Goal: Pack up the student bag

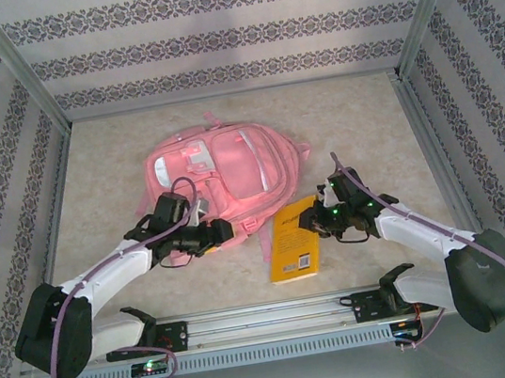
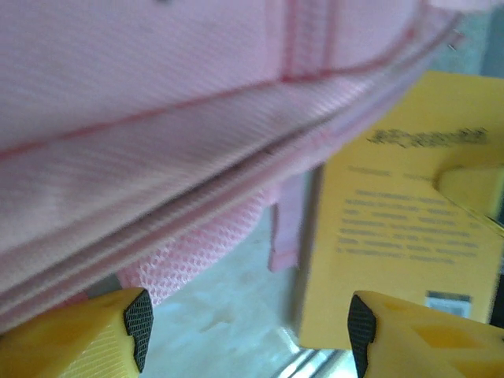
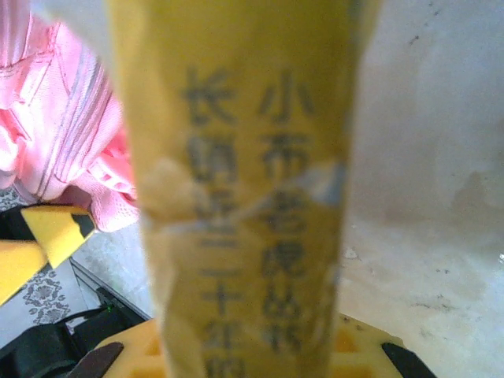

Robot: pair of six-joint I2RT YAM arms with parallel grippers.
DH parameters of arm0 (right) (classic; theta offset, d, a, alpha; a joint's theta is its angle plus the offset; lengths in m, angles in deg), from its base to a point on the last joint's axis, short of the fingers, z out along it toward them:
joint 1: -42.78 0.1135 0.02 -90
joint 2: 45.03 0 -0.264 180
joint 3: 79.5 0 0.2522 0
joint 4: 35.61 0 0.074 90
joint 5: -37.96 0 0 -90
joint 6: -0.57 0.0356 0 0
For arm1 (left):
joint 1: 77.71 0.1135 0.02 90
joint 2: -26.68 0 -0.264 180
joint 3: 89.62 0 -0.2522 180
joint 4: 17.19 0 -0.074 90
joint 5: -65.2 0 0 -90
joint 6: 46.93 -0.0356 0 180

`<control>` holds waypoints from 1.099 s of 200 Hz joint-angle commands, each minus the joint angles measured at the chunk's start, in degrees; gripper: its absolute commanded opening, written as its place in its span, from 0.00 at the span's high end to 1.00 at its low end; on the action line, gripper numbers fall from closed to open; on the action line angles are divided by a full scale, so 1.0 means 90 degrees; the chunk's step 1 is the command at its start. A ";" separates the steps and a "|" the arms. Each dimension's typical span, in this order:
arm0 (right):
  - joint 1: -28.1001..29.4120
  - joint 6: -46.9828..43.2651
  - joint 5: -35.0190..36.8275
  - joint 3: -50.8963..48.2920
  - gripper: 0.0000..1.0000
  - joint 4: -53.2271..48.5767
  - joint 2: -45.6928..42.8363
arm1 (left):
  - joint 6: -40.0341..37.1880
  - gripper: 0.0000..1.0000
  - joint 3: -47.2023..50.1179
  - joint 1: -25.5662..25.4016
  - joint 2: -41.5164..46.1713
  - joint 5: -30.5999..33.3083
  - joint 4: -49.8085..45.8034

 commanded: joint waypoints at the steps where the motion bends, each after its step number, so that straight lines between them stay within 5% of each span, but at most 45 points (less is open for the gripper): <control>1: -0.0101 -0.0332 0.0100 0.0275 1.00 -0.0525 -0.0450 | -0.0661 0.32 -0.0319 0.0429 -0.0347 0.0957 -0.1103; 48: -0.0020 -0.0899 -0.0115 0.0916 1.00 -0.1412 -0.1075 | -0.1420 0.30 -0.1629 0.1462 -0.0940 0.1996 -0.1661; 79: 0.0075 -0.1027 -0.0783 0.1530 1.00 -0.1468 -0.1410 | -0.1660 0.30 -0.2427 0.1943 -0.0770 0.1320 -0.1963; 101: 0.0109 -0.1098 -0.1452 0.2051 1.00 -0.1388 -0.1213 | -0.1373 0.30 -0.2439 0.1910 -0.0360 0.0056 -0.1669; 129: 0.0124 -0.0783 -0.1687 0.2497 1.00 -0.0827 -0.1059 | 0.0206 0.27 -0.1502 0.1423 -0.0053 -0.1876 0.0786; 177: 0.0139 -0.0562 -0.2064 0.3422 1.00 -0.0645 -0.0461 | 0.2124 0.22 -0.0416 0.0712 0.0526 -0.2106 0.4344; 220: 0.0229 -0.0169 -0.2305 0.4022 1.00 -0.0409 -0.0171 | 0.2610 0.20 -0.0231 0.0324 0.0423 -0.2377 0.5664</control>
